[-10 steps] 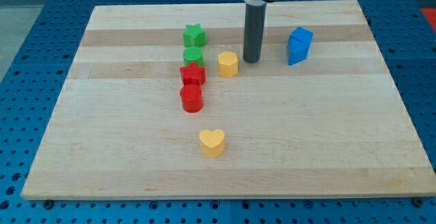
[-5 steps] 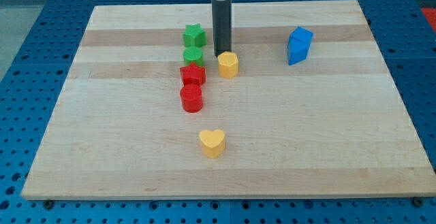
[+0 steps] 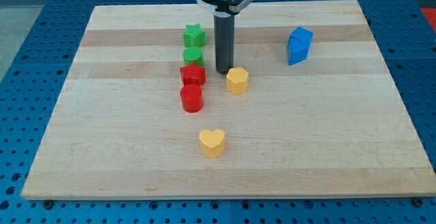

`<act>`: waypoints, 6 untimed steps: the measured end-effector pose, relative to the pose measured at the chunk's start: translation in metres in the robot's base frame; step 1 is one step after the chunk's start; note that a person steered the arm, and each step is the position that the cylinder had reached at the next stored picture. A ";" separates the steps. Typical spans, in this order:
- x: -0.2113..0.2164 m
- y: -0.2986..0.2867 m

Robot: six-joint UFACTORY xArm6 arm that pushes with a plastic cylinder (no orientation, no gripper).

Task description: Push the yellow hexahong towards the right center

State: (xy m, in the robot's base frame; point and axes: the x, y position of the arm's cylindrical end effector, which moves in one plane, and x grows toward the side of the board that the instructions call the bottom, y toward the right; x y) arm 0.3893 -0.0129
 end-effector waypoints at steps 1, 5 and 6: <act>0.006 -0.004; 0.031 0.112; 0.036 0.121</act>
